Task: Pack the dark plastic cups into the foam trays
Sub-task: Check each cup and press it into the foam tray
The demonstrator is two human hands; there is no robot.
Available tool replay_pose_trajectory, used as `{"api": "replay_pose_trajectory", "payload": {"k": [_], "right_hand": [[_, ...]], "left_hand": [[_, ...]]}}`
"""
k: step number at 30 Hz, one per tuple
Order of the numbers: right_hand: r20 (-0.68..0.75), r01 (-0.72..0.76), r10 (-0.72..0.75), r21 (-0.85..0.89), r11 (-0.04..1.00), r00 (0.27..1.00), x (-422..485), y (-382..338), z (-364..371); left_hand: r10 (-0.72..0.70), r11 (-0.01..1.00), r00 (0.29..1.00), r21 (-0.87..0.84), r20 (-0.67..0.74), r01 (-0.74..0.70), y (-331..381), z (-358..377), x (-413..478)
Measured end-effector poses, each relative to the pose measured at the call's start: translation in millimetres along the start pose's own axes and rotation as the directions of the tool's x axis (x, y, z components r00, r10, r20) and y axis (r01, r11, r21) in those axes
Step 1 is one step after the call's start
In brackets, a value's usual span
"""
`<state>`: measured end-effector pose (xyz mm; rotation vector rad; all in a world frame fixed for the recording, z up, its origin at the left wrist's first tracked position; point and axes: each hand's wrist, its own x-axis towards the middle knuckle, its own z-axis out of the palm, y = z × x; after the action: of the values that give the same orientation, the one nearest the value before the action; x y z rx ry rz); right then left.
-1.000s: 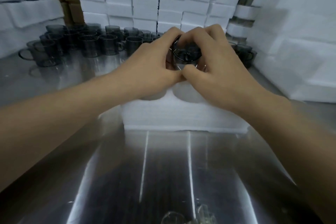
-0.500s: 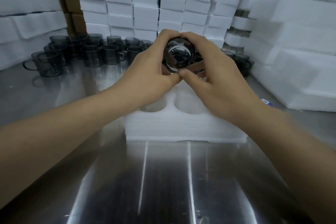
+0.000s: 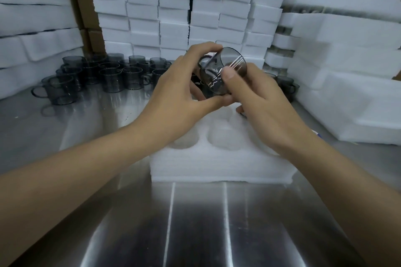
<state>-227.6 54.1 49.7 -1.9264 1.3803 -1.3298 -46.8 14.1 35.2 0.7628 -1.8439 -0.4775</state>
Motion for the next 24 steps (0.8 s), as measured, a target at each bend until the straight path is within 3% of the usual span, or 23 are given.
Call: {"api": "replay_pose_trajectory", "payload": {"k": [5, 10, 15, 19, 21, 24], "right_hand": [[0.014, 0.051, -0.051, 0.049, 0.998, 0.999, -1.3, -0.7, -0.2], [0.095, -0.004, 0.003, 0.015, 1.0, 0.995, 3.4, 4.4, -4.0], [0.194, -0.109, 0.104, 0.015, 0.994, 0.975, 7.6, 8.4, -10.9], [0.275, -0.065, 0.042, 0.075, 0.995, 0.96, 6.0, 6.0, -8.2], [0.252, -0.065, 0.032, 0.126, 0.99, 0.967, 5.0, 5.1, -7.6], [0.08, -0.064, 0.05, 0.179, 0.982, 0.996, 4.8, 3.4, -5.2]], "left_hand": [[0.007, 0.999, 1.0, 0.032, -0.005, -0.007, 1.5, -0.6, -1.0], [0.024, 0.997, 0.999, 0.07, -0.025, -0.022, 2.2, 0.4, -3.0], [0.031, 0.999, 1.0, -0.027, -0.005, -0.031, 7.5, 3.7, -1.8], [0.038, 0.998, 0.998, -0.045, -0.041, -0.04, 8.7, 2.5, -2.2], [0.035, 0.999, 0.998, -0.034, -0.051, -0.037, 6.2, 2.8, -2.1], [0.0, 1.0, 0.999, -0.024, -0.048, -0.001, -0.7, 3.5, -0.6]]}}
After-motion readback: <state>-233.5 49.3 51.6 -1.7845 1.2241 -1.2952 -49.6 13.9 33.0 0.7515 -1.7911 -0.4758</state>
